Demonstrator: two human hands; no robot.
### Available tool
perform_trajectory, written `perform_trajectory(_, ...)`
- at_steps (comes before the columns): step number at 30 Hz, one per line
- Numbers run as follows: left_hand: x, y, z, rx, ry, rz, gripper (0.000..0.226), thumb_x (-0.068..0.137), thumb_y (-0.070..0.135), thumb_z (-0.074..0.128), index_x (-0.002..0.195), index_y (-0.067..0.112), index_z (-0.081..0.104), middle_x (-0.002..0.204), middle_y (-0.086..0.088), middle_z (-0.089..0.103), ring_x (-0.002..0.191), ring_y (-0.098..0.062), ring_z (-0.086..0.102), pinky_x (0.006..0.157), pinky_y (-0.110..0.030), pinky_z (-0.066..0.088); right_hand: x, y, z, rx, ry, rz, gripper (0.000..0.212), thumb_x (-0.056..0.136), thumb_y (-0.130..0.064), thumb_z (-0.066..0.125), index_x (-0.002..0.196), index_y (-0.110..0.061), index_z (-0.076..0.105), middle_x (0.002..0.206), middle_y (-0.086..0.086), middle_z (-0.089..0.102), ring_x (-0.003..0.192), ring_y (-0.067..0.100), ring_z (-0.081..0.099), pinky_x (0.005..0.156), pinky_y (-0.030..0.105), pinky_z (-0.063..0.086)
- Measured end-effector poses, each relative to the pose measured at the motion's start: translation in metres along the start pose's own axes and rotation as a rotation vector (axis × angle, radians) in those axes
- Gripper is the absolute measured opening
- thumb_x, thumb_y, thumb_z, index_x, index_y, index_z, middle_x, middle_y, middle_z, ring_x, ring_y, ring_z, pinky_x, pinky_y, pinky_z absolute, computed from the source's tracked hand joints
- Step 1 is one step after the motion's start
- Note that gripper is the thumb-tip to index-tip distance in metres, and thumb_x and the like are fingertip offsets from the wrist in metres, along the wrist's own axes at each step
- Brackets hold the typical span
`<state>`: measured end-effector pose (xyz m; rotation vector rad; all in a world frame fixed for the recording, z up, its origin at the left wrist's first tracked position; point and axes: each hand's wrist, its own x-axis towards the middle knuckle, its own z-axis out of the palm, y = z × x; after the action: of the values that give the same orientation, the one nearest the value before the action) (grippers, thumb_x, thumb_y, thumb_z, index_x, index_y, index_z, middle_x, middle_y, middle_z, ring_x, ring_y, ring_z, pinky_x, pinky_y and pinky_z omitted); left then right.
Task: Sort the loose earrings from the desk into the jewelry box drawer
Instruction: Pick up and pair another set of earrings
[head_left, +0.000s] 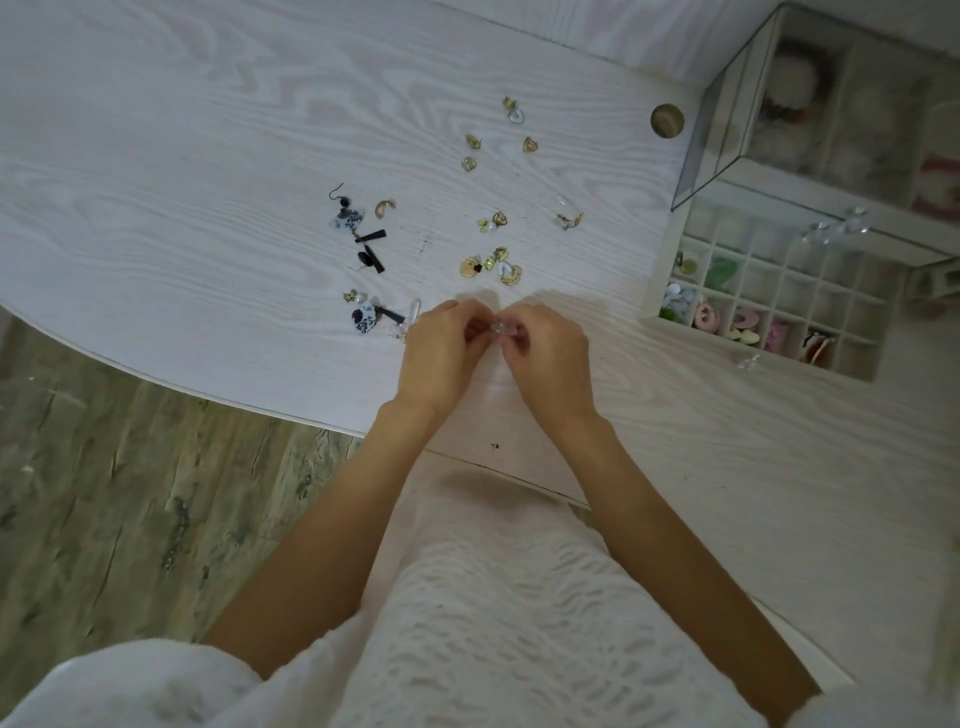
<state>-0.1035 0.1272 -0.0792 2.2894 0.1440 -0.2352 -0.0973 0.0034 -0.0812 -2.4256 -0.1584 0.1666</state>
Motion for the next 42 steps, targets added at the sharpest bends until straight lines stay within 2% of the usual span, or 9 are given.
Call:
perform_trajectory(5, -0.001, 0.009, -0.004, -0.254, -0.041, -0.121, 0.013, 0.083, 0.012, 0.067, 0.097, 0.013, 0.069, 0.091, 0.000, 0.071, 0.079, -0.001, 0.063, 0.078, -0.007, 0.048, 0.000, 0.000, -0.014, 0.259, 0.028, 0.084, 0.011, 0.083, -0.007, 0.064, 0.091, -0.012, 0.071, 0.080, 0.000, 0.072, 0.074, 0.009, 0.066, 0.070, 0.031, 0.055)
perform_trajectory(10, 0.002, 0.047, -0.001, -0.658, -0.100, -0.254, 0.013, 0.077, 0.011, 0.074, 0.089, 0.014, 0.071, 0.078, -0.001, 0.073, 0.079, -0.013, 0.070, 0.082, -0.029, 0.056, -0.007, 0.013, -0.060, 0.230, 0.101, -0.031, 0.022, 0.082, -0.003, 0.066, 0.104, -0.008, 0.070, 0.094, 0.005, 0.072, 0.081, 0.010, 0.066, 0.072, 0.019, 0.053)
perform_trajectory(14, 0.019, 0.096, 0.022, -0.817, -0.190, -0.186, 0.017, 0.076, 0.004, 0.072, 0.093, 0.001, 0.070, 0.068, 0.001, 0.072, 0.071, -0.012, 0.069, 0.072, -0.022, 0.055, -0.010, 0.041, -0.112, 0.223, 0.223, -0.046, 0.025, 0.085, -0.008, 0.065, 0.110, -0.008, 0.066, 0.099, -0.002, 0.066, 0.084, 0.007, 0.062, 0.074, 0.015, 0.050)
perform_trajectory(18, 0.050, 0.142, 0.077, -0.704, -0.210, -0.038, 0.018, 0.078, 0.006, 0.072, 0.096, 0.005, 0.071, 0.081, -0.009, 0.072, 0.078, -0.018, 0.070, 0.079, -0.035, 0.056, -0.002, 0.083, -0.150, 0.196, 0.372, 0.132, 0.024, 0.085, -0.012, 0.065, 0.109, -0.012, 0.068, 0.097, 0.002, 0.068, 0.085, 0.011, 0.063, 0.079, 0.016, 0.050)
perform_trajectory(22, 0.073, 0.175, 0.125, -0.441, -0.207, 0.068, 0.020, 0.081, 0.007, 0.067, 0.100, 0.007, 0.071, 0.093, -0.007, 0.073, 0.082, -0.009, 0.065, 0.079, -0.017, 0.051, 0.015, 0.121, -0.165, -0.003, 0.428, 0.263, 0.019, 0.085, -0.015, 0.063, 0.101, -0.009, 0.070, 0.097, 0.012, 0.068, 0.085, 0.017, 0.060, 0.075, 0.010, 0.040)
perform_trajectory(25, 0.078, 0.179, 0.140, -0.233, -0.221, 0.097, 0.024, 0.081, 0.007, 0.062, 0.102, 0.012, 0.071, 0.094, -0.007, 0.073, 0.088, -0.018, 0.066, 0.082, -0.028, 0.052, 0.021, 0.133, -0.164, -0.044, 0.385, 0.304, 0.018, 0.084, -0.011, 0.063, 0.100, -0.007, 0.070, 0.096, 0.014, 0.069, 0.084, 0.016, 0.058, 0.071, 0.010, 0.032)
perform_trajectory(32, 0.073, 0.180, 0.135, -0.150, -0.261, 0.141, 0.029, 0.078, 0.003, 0.054, 0.098, 0.013, 0.072, 0.093, -0.006, 0.073, 0.088, -0.021, 0.066, 0.080, -0.033, 0.054, 0.024, 0.137, -0.170, -0.100, 0.333, 0.209, 0.014, 0.081, -0.010, 0.067, 0.091, -0.004, 0.074, 0.082, 0.020, 0.071, 0.071, 0.020, 0.060, 0.058, 0.014, 0.025)
perform_trajectory(38, 0.067, 0.174, 0.128, -0.056, -0.273, 0.220, 0.030, 0.083, 0.004, 0.053, 0.109, 0.010, 0.067, 0.107, -0.009, 0.069, 0.099, -0.025, 0.062, 0.085, -0.031, 0.048, 0.029, 0.151, -0.169, -0.300, 0.204, 0.168, 0.022, 0.084, -0.006, 0.057, 0.101, -0.008, 0.070, 0.090, 0.020, 0.069, 0.083, 0.034, 0.063, 0.071, 0.030, 0.044)
perform_trajectory(42, 0.057, 0.160, 0.115, -0.028, -0.188, 0.380, 0.022, 0.086, 0.009, 0.055, 0.104, 0.010, 0.067, 0.099, -0.008, 0.069, 0.083, -0.022, 0.064, 0.074, -0.034, 0.052, 0.018, 0.140, -0.167, -0.331, 0.243, 0.056, 0.020, 0.086, -0.006, 0.053, 0.098, -0.005, 0.069, 0.087, 0.018, 0.067, 0.076, 0.034, 0.061, 0.070, 0.039, 0.047)
